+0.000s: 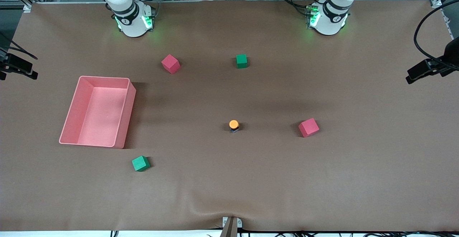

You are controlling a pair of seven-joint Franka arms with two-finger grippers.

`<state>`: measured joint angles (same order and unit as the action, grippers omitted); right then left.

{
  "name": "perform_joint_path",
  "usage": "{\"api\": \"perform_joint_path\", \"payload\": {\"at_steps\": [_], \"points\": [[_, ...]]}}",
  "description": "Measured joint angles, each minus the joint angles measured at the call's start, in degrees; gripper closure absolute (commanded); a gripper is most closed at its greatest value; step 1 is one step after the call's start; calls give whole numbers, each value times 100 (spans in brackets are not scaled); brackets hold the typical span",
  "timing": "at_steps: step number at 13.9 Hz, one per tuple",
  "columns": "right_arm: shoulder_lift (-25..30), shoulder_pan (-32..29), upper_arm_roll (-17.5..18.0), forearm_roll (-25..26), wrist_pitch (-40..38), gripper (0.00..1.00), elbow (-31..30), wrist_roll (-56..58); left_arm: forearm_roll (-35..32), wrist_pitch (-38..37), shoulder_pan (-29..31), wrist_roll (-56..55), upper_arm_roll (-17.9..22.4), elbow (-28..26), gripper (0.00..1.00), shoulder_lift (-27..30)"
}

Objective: Place and upright button with both arms

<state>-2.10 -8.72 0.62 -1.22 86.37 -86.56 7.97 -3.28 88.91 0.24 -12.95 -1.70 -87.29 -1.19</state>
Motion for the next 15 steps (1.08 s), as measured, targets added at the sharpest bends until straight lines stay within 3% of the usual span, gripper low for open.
{"api": "perform_joint_path", "payload": {"at_steps": [4,15], "points": [[0,0,1,0,-2,0,0,0,0,62,-84,27,-16,-509,0,431],[0,0,-12,188,-44,0,0,0,42,-39,-407,552,-27,-552,0,648]]}}
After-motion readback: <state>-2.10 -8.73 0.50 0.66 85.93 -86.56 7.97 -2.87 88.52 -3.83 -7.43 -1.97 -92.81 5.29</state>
